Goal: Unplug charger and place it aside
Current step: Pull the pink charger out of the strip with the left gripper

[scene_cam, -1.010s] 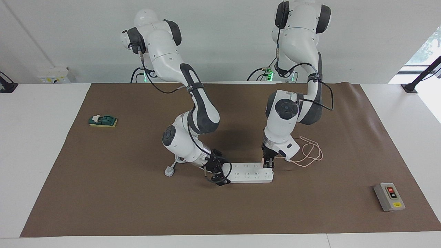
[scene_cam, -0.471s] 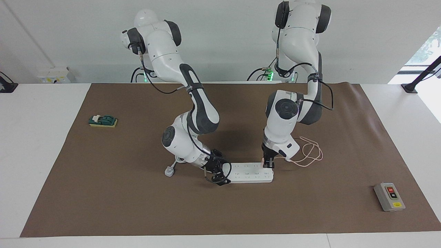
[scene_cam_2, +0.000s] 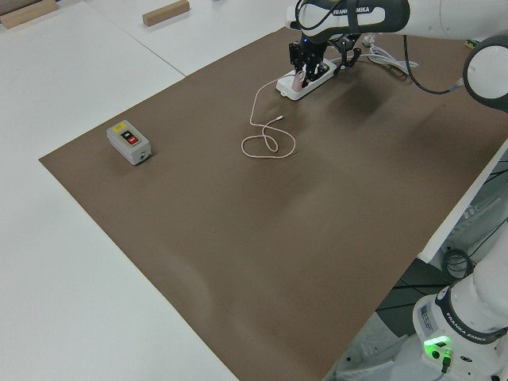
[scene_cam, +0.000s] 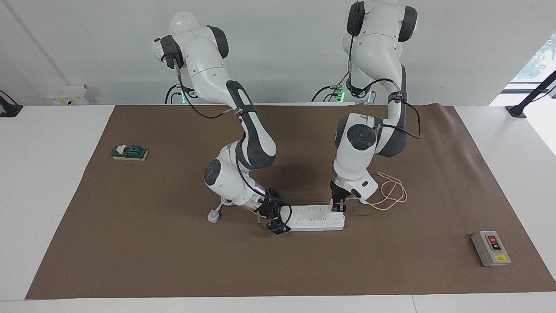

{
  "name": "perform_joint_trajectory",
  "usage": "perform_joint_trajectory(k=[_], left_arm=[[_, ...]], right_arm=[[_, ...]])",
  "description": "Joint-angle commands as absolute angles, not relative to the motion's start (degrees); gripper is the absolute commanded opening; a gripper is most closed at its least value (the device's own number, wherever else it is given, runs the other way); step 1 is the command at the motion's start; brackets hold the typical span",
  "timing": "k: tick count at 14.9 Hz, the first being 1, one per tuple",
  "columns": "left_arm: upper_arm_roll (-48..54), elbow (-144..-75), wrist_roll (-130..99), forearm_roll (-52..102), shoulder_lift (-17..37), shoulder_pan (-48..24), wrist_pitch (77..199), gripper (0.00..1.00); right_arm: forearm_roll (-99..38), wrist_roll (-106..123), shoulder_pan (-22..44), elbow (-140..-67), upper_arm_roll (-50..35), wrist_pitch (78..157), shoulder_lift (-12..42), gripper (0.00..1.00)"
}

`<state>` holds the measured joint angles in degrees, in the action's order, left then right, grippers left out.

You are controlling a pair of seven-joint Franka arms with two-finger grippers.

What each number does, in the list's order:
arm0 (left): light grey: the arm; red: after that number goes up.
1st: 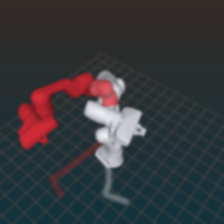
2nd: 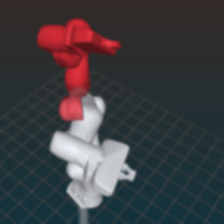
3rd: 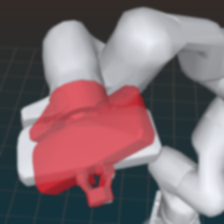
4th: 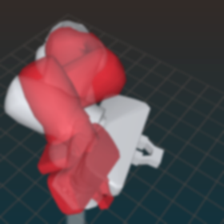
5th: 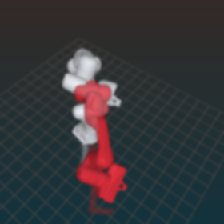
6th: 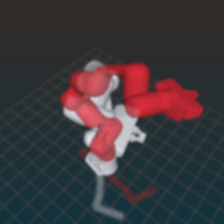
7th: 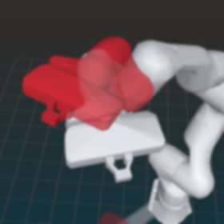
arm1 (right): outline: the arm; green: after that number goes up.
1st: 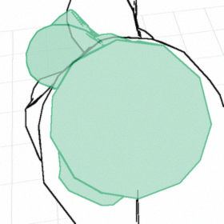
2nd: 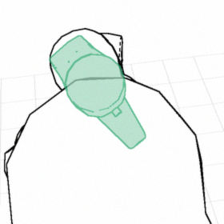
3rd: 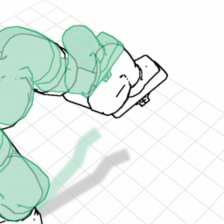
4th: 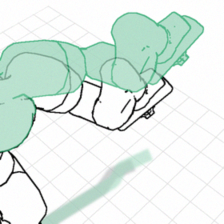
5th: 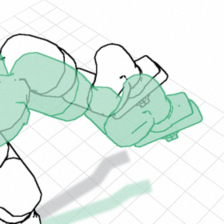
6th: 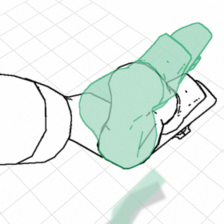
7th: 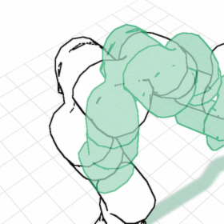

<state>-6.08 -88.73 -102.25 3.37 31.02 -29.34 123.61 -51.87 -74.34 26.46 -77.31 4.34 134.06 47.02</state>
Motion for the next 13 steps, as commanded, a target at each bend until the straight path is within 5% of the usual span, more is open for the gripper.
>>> perform_joint_trajectory(k=[1, 10, 11, 12, 13], left_arm=[[-7.91, -87.1, -100.64, 2.11, 26.73, -29.36, 117.08, 0.0], [-8.0, -86.66, -83.28, 2.81, 19.44, -25.85, 108.21, 0.0], [-7.91, -86.66, -79.4, 2.81, 18.29, -24.97, 107.06, 0.0], [-7.91, -86.66, -74.14, 2.9, 17.67, -23.74, 105.92, 0.0], [-7.91, -86.83, -67.74, 2.9, 17.23, -23.12, 105.04, 0.0]], right_arm=[[-53.35, -72.51, 26.28, -73.39, 3.78, 136.14, 50.01, 0.0], [-53.26, -71.37, 26.28, -73.56, 3.78, 136.23, 50.01, 0.01], [-53.26, -71.37, 26.28, -73.56, 3.78, 136.23, 50.01, 0.3], [-53.26, -71.45, 26.37, -73.56, 3.78, 136.4, 50.01, 0.99], [-53.35, -71.63, 26.37, -73.56, 3.78, 136.41, 49.92, 1.0]])
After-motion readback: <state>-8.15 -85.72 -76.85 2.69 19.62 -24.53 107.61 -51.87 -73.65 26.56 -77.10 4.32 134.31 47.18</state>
